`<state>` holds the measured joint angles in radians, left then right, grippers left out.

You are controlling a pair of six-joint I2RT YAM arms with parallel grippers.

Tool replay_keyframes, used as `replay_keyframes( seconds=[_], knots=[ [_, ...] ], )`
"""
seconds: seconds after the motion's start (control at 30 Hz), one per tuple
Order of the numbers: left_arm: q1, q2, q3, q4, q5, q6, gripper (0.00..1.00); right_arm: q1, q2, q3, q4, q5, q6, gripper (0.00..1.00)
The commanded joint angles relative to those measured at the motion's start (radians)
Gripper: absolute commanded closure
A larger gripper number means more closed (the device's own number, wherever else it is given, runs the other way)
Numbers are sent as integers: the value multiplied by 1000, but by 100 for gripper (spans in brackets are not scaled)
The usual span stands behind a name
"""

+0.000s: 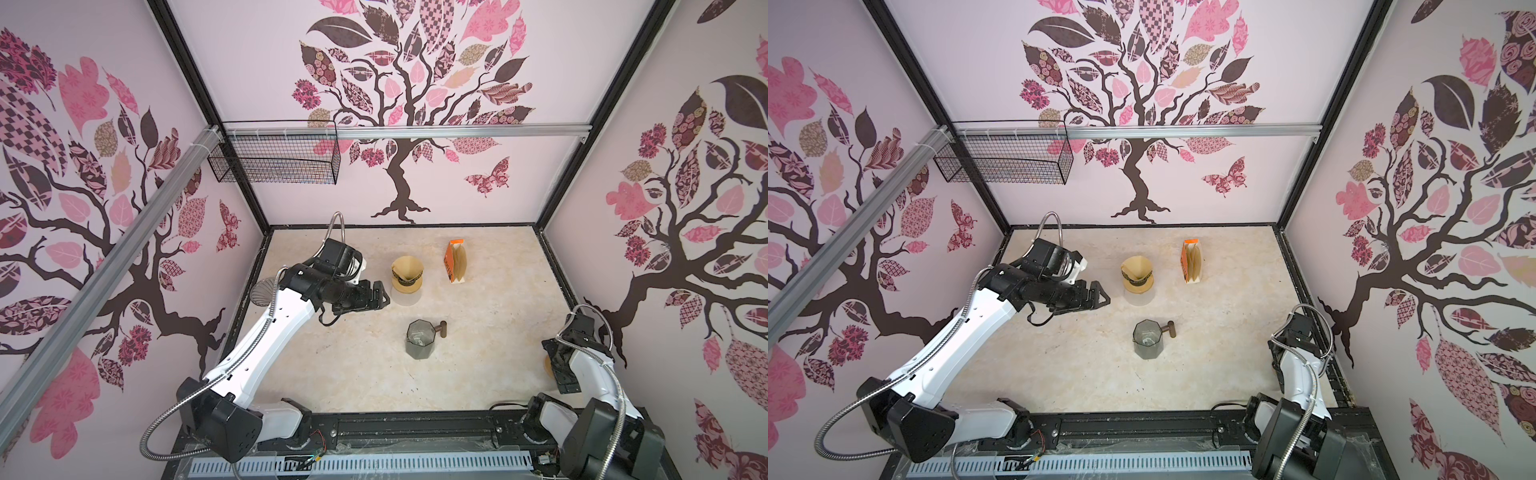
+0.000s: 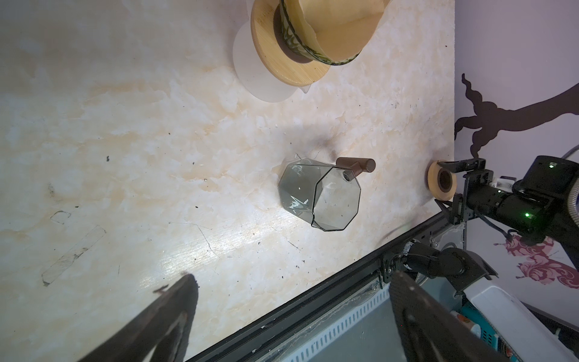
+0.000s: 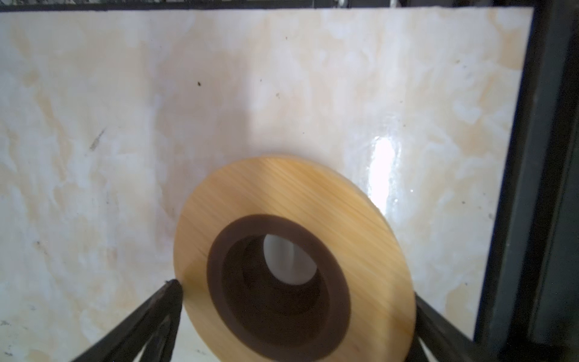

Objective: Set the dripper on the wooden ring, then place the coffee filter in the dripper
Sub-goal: 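Lower the right gripper over the wooden ring near the table edge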

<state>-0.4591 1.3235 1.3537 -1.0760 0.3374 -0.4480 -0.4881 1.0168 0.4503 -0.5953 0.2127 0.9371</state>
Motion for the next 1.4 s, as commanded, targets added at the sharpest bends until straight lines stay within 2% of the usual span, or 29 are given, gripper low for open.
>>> replay_keyframes(
  seconds=[0.0, 0.23, 0.67, 1.03, 1.37],
  knots=[
    [-4, 8, 33, 5, -2, 5, 2, 2, 1, 0, 123, -74, -78, 0],
    [-3, 13, 24, 17, 11, 0, 2, 3, -74, -33, 232, -228, -209, 7],
    [-4, 25, 19, 30, 28, -12, 2, 3, -37, -48, 375, -507, -289, 38],
    [-2, 9, 5, 48, 20, -30, 2, 4, -11, -42, 397, -550, -301, 59],
    [3, 10, 6, 65, 17, -25, 2, 4, 2, -2, 388, -567, -255, 78]
  ],
)
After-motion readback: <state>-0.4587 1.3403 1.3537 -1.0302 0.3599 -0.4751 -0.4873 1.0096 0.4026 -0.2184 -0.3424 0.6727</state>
